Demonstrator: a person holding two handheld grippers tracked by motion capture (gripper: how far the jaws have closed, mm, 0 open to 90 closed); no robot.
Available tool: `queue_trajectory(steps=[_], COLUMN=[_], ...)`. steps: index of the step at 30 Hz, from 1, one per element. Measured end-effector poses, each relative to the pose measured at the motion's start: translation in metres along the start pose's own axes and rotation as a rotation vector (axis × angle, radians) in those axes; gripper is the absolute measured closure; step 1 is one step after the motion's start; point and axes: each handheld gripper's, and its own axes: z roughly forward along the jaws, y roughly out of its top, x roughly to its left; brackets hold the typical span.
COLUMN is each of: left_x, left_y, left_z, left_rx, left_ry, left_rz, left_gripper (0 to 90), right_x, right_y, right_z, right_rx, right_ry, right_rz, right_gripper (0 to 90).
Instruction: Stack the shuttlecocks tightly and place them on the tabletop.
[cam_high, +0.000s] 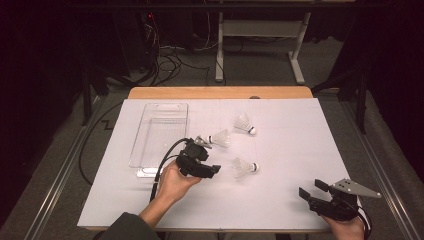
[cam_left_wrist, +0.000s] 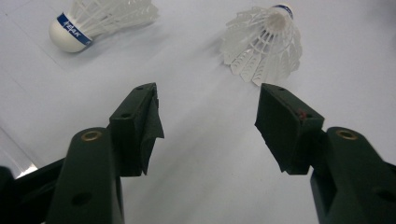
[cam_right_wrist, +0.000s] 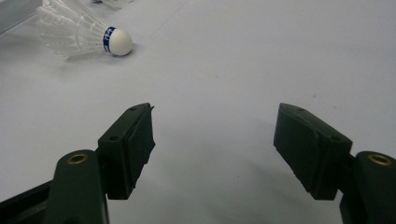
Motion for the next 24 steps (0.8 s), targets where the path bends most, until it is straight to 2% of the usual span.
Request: queue_trajectory(steps=[24], left_x=[-0.005], left_y=[-0.017], left_z=[-0.005], left_rx=[-0.011], left_ry=[-0.003], left_rz=[0.007], left_gripper=[40.2], right_x=[-0.001], right_y=[0.000], right_z=[0.000], right_rx=[-0.003], right_ry=[0.002], right_rz=[0.002], right_gripper=[29.2])
